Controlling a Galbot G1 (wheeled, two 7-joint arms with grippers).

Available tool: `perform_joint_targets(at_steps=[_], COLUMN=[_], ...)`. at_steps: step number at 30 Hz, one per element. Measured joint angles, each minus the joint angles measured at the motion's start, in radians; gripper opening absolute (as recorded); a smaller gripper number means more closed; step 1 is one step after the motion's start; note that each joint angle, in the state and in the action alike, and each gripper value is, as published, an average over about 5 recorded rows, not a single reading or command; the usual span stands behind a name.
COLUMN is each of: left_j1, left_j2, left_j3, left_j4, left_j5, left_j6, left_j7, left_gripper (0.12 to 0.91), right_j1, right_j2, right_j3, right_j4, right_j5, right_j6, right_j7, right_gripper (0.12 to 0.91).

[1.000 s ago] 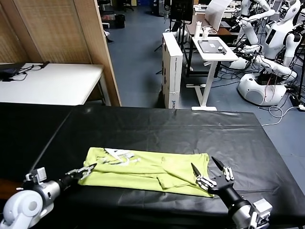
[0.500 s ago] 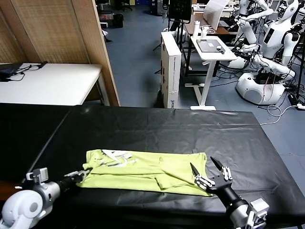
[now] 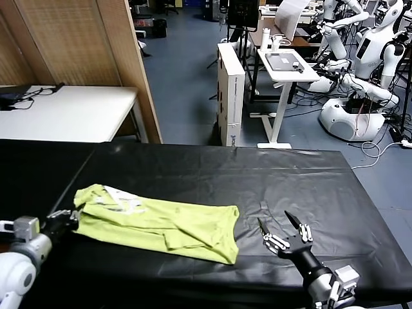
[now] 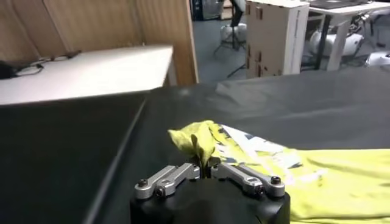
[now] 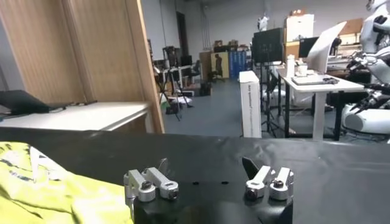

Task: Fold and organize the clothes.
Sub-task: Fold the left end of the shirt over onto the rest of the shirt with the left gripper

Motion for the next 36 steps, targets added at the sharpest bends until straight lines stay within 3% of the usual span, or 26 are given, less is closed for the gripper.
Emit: perform_joint_targets(at_steps=[7, 15, 36], left_j1=[-0.065, -0.086, -0.082], left_j2=[-0.090, -0.177, -0.284], left_j3=[0.162, 0.270, 0.334], left_j4=[0.012, 0.016, 0.059], left_j5=[0.021, 0.062, 0.089], left_j6=[0.001, 0.005, 0.007], left_j7=[-0.019, -0.029, -0.030], left_gripper=[0.195, 0.195, 0.195], right_j1=[-0.014, -0.003, -0.004], right_j2=[0.026, 0.031, 0.046], right_j3=[-0.004, -0.015, -0.028], right_j4=[-0.039, -0.061, -0.072], right_j5=[-0.038, -0.041, -0.051], right_j6=[0.011, 0.009, 0.010], right_j7=[-0.009, -0.009, -0.012], right_gripper=[0.907, 0.907, 0.907])
